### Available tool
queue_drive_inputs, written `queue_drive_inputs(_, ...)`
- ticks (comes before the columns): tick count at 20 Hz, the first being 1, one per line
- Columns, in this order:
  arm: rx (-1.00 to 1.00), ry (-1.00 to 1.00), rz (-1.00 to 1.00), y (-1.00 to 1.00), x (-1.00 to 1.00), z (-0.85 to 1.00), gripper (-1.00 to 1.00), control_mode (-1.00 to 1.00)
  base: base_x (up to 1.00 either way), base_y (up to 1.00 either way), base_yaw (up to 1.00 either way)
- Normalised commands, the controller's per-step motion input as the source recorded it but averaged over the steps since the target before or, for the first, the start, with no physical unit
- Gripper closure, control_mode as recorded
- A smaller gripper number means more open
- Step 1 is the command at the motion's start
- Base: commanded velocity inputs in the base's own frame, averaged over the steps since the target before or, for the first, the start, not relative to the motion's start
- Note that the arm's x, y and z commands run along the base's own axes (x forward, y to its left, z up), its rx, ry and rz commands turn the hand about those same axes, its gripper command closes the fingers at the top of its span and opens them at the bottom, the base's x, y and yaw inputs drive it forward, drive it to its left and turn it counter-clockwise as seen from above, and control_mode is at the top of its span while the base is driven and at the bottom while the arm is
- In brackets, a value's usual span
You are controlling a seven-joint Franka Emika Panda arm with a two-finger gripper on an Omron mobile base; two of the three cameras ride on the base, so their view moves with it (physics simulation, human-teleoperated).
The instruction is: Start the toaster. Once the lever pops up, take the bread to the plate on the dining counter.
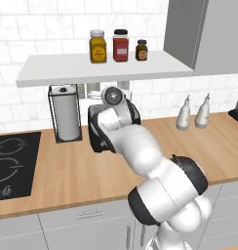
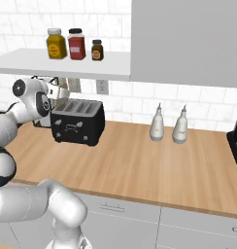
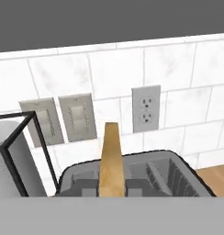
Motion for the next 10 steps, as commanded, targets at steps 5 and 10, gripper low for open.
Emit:
queue_drive_inputs(5,0.04,0.28,-0.14,0.03,-0.64,0.59,1.0,-1.0,0.0,0.0,0.0)
queue_drive_inputs(10,0.0,0.05,-0.07,0.09,-0.53,0.4,1.0,-1.0,0.0,0.0,0.0)
